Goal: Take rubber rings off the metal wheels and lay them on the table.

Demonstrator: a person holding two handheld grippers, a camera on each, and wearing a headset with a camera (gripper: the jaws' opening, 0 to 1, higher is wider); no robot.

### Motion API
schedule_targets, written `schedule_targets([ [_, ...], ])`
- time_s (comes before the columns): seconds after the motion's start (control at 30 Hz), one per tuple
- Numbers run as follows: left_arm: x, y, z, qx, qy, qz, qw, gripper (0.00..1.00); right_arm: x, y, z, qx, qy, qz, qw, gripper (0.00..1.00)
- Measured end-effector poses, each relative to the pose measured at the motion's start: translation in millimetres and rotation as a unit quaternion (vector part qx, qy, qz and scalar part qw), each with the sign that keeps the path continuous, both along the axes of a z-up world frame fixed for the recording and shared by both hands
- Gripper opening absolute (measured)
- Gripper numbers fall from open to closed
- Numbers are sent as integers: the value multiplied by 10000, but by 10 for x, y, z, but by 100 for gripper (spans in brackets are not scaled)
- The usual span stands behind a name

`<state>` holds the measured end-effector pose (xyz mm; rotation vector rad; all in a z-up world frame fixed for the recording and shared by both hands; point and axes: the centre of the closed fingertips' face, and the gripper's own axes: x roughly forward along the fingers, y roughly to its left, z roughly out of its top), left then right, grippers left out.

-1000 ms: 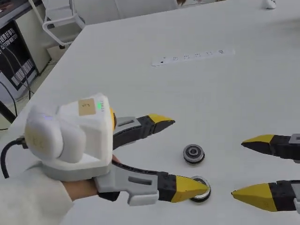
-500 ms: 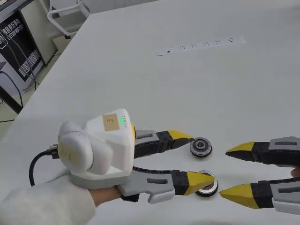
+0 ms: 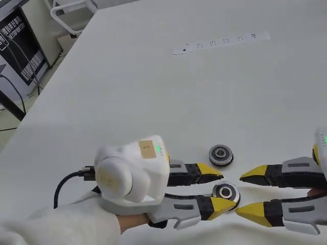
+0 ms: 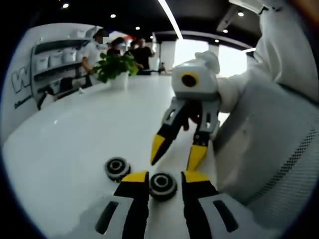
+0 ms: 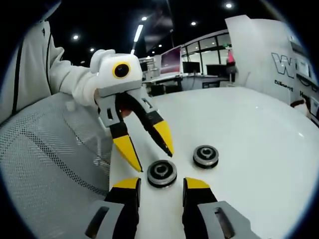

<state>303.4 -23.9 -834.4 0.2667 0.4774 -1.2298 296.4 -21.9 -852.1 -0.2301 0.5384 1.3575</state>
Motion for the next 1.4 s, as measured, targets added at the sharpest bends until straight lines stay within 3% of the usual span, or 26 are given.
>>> schedule_targets([
  [0.27,59,55,-146,296,38,141,9995,20,29,-13,-129,-153,130,-50,9998,23],
  [0.37,78,49,-154,271,12,139,9995,19,16,7,-107,-52,212,-61,9997,22],
  [0.6,36,11,-178,306,-89,-13,9995,14,12,9,-121,-88,163,-23,9998,16],
  [0.63,55,10,-152,230,-148,46,9996,14,3,11,-120,-87,162,1,9998,16],
  [0.73,33,44,-166,277,-115,18,9995,14,6,4,-123,-127,-38,120,9998,15],
  [1.13,-1,65,-152,272,-115,25,9996,14,2,-22,-136,-224,-174,170,9995,8],
  [1.4,-8,59,-144,279,-125,18,9995,14,21,-45,-141,-245,-65,54,9997,0],
])
